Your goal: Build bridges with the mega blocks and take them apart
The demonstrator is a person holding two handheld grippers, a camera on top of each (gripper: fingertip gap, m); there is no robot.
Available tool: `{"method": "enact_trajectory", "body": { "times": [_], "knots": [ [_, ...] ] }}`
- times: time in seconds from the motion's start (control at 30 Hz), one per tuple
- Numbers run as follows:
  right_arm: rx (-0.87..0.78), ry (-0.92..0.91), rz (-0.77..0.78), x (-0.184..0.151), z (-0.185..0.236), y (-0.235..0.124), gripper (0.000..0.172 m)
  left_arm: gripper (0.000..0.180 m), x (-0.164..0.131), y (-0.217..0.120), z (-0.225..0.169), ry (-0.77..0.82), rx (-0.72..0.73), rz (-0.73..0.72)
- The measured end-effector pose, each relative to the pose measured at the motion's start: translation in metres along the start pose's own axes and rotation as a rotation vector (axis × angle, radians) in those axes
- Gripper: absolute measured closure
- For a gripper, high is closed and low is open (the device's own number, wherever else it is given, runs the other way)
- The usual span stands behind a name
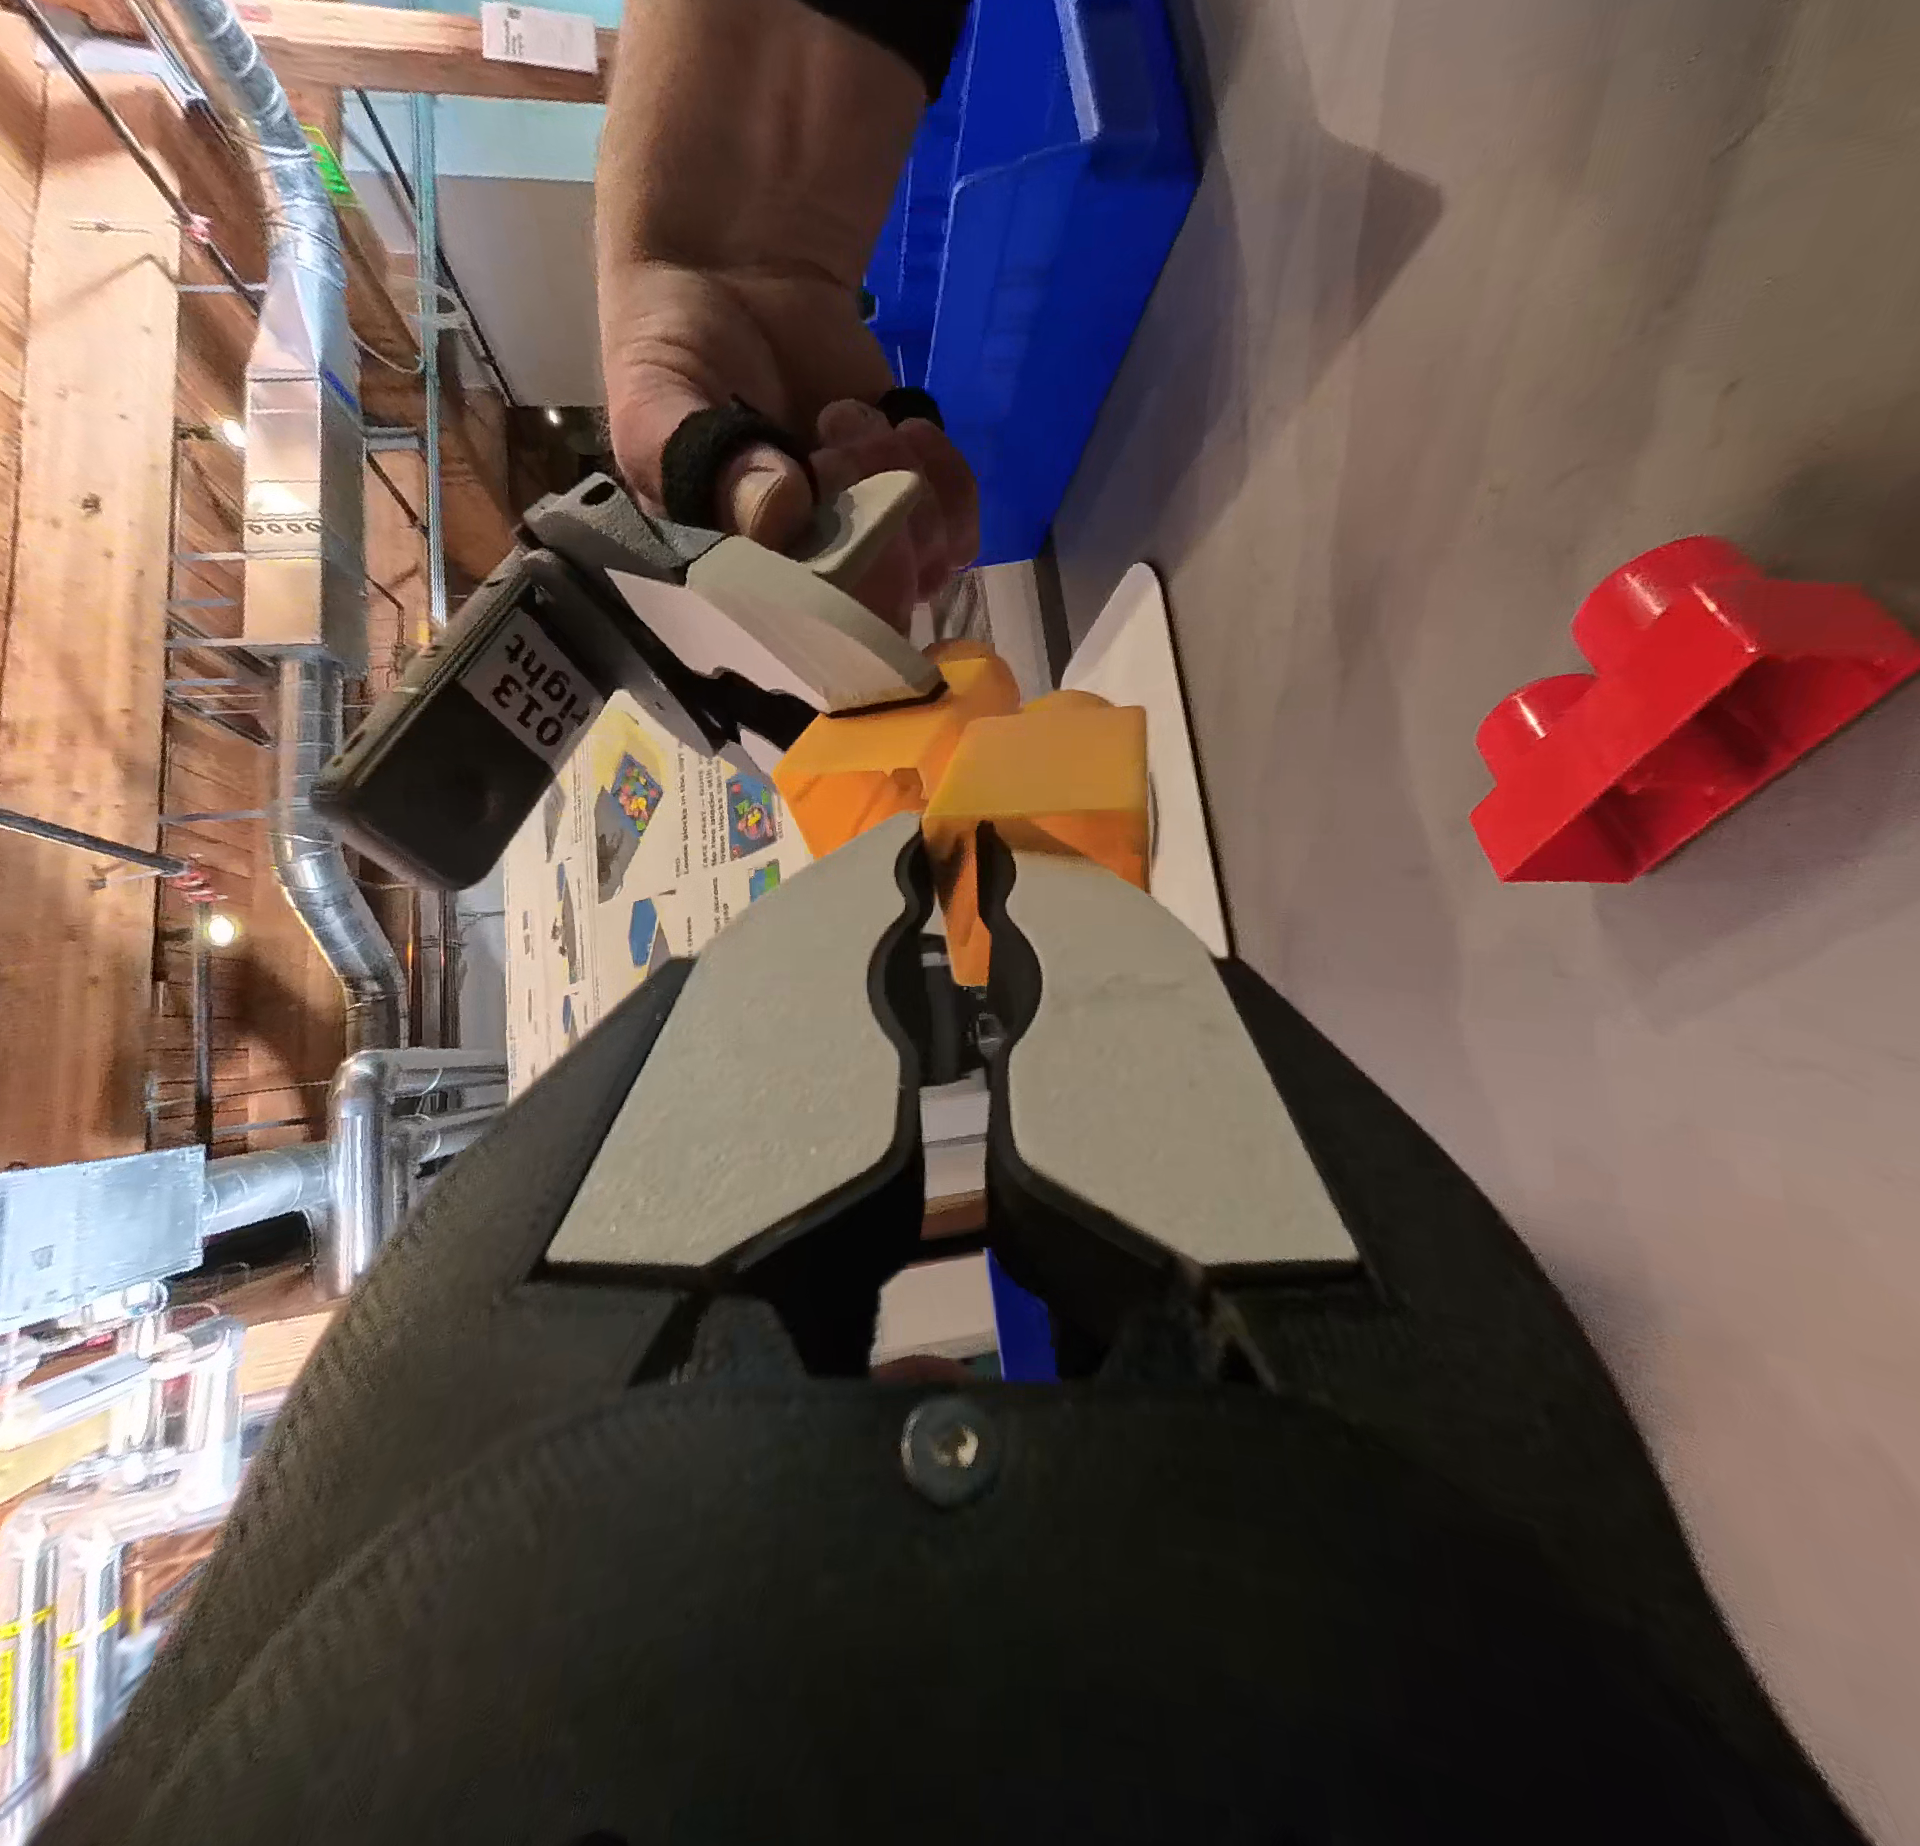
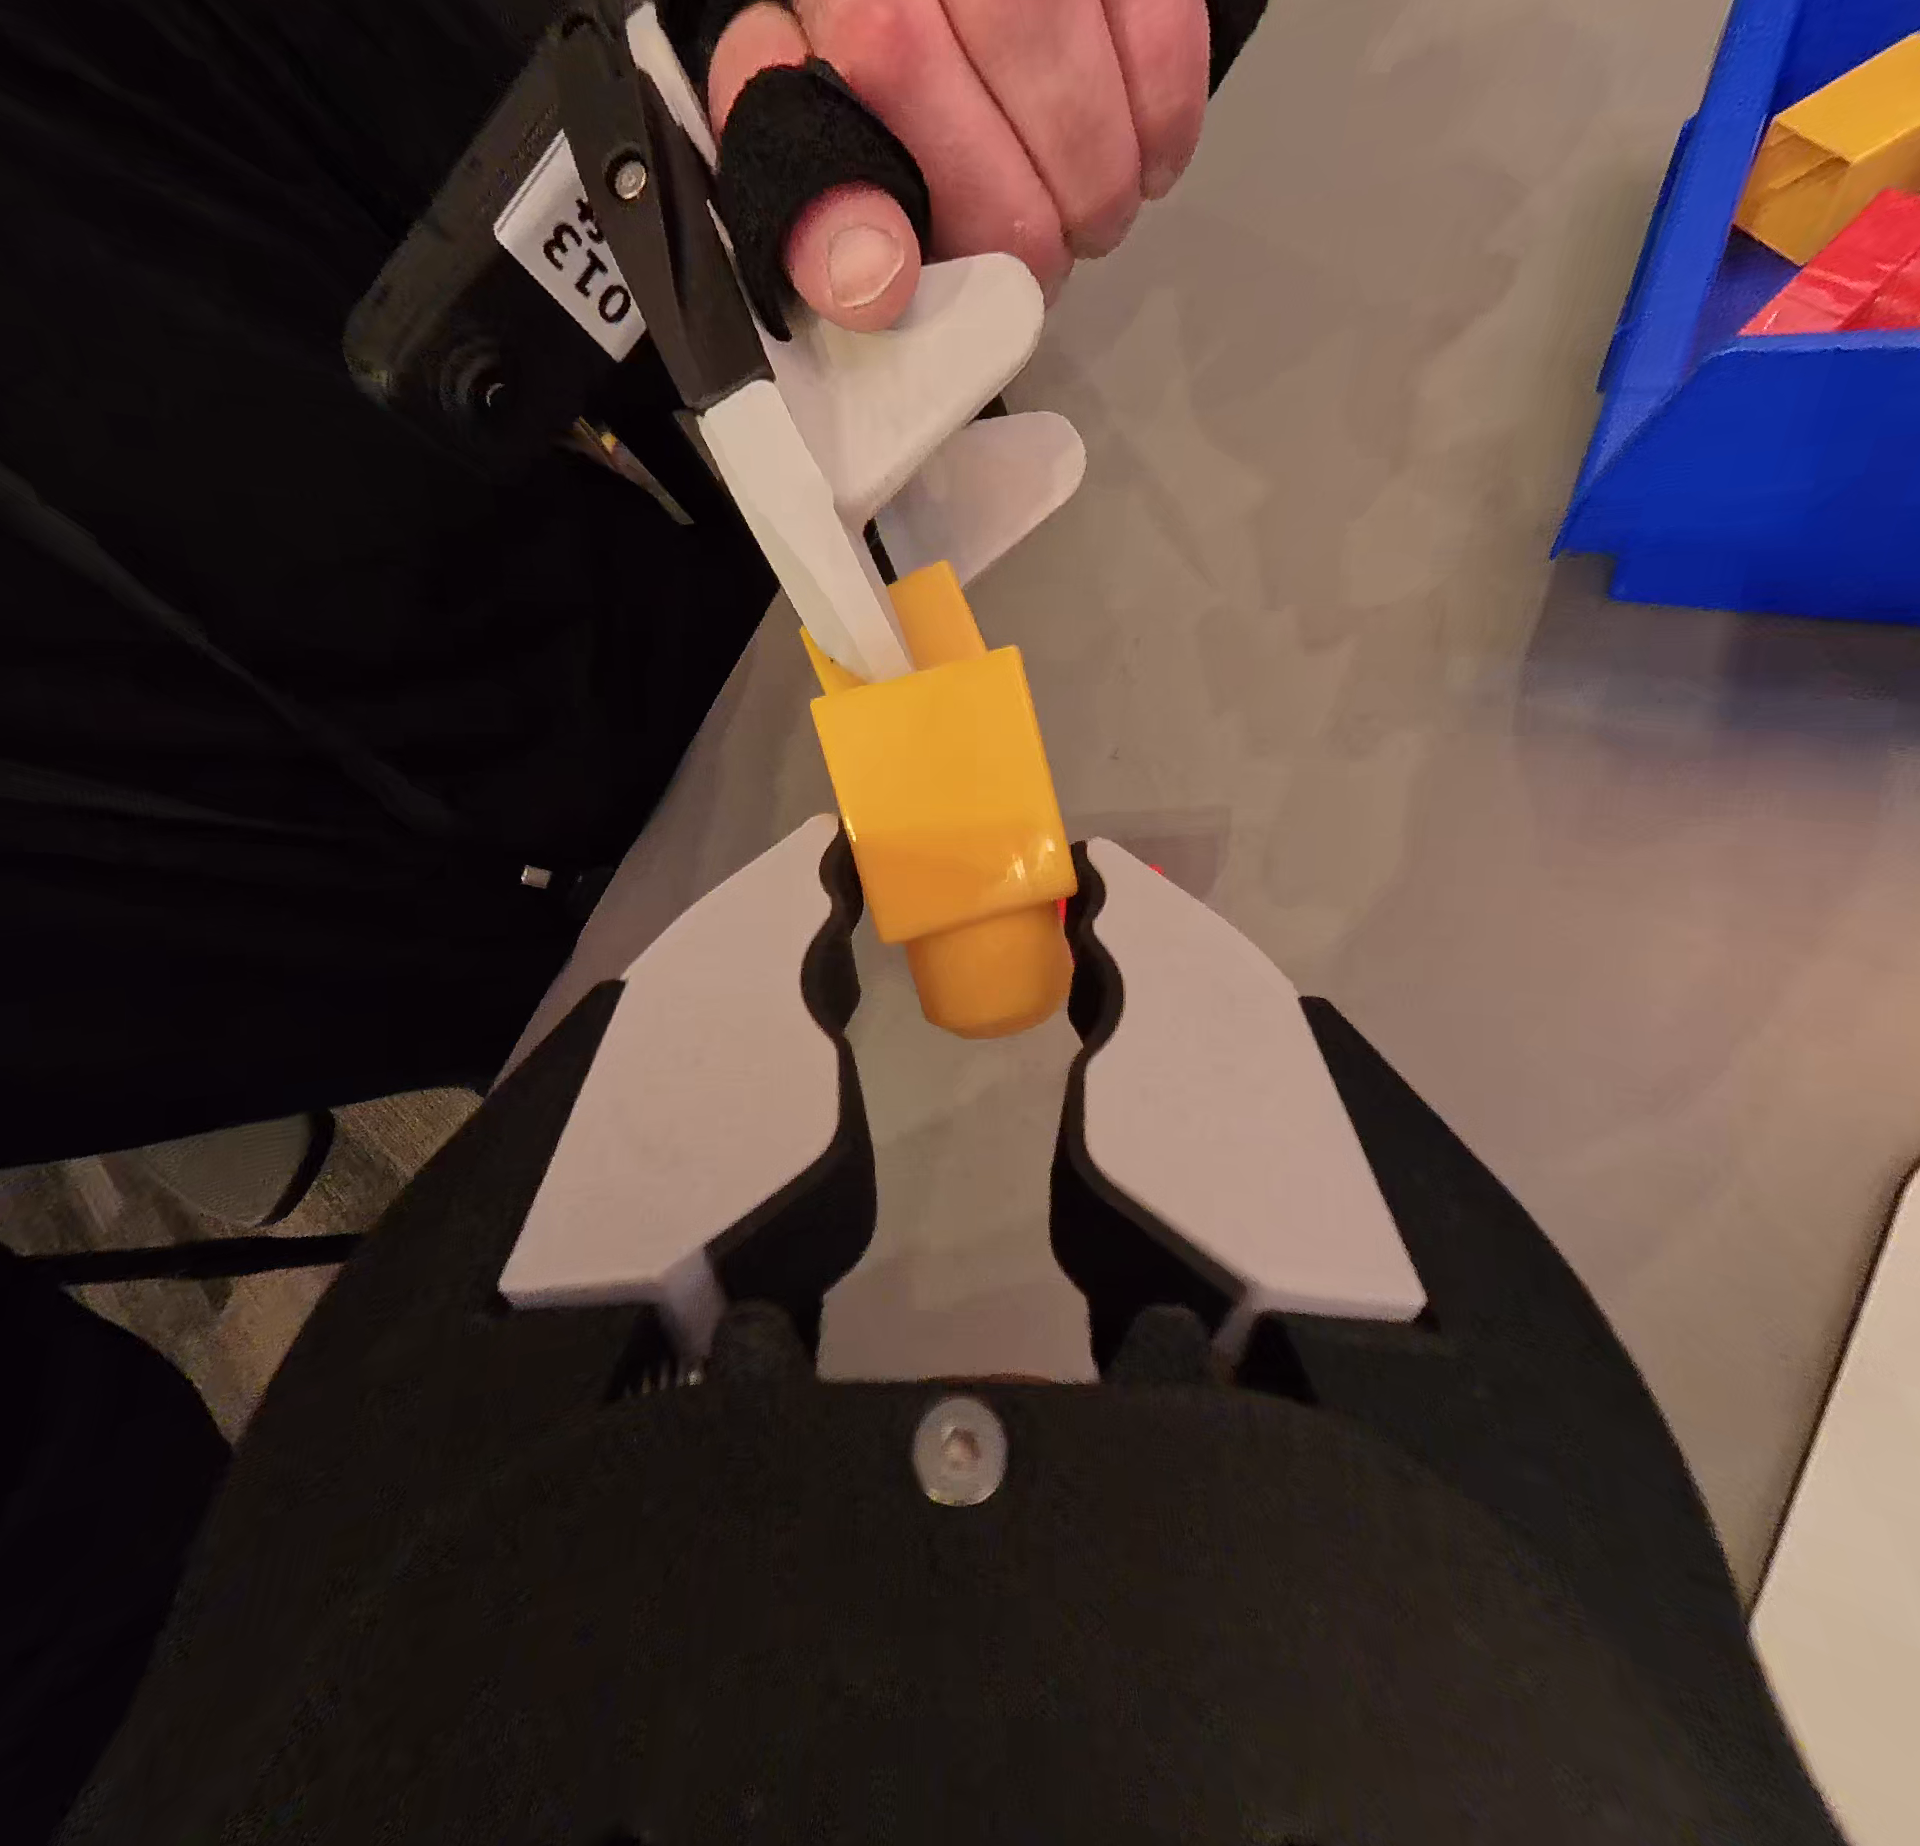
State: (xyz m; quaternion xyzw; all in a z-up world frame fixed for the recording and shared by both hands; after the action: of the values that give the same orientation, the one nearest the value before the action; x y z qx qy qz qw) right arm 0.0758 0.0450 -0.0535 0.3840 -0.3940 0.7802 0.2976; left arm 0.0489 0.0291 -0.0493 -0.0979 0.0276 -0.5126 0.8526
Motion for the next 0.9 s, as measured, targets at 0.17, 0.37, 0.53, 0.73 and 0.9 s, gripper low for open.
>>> {"method": "enact_trajectory", "body": {
  "times": [0.17, 0.37, 0.53, 0.73, 0.9],
  "knots": [
    [-0.007, -0.008, 0.043, -0.005, 0.0, 0.002, 0.133, 0.173, 0.001, 0.004, -0.005, -0.006, 0.008, -0.008],
    [0.019, -0.06, 0.126, -0.007, 0.006, 0.01, 0.133, 0.169, 0.007, 0.011, -0.011, 0.002, -0.026, -0.045],
    [0.055, -0.072, 0.168, -0.008, 0.01, 0.016, 0.133, 0.172, 0.012, 0.014, -0.018, -0.014, -0.065, -0.063],
    [0.029, -0.037, 0.113, -0.008, 0.006, 0.018, 0.132, 0.174, 0.007, 0.014, -0.021, -0.119, -0.054, -0.052],
    [-0.068, -0.05, -0.067, 0.015, -0.001, 0.0, 0.119, 0.176, -0.001, 0.004, -0.013, -0.246, 0.018, -0.056]
  ]
}}
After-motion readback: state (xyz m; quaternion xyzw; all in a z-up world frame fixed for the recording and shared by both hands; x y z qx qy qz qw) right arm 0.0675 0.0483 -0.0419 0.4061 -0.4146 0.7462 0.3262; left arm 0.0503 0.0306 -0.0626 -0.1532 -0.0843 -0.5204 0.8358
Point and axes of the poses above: each gripper's, where its closed fingertips meet, y out along the fingers, x out of its top, z = x × y across the jaws, the point moved 1 cm from there along -y, back along the fingers, and after that the axes turned 12 degrees about -z, right-handed, at the moved point
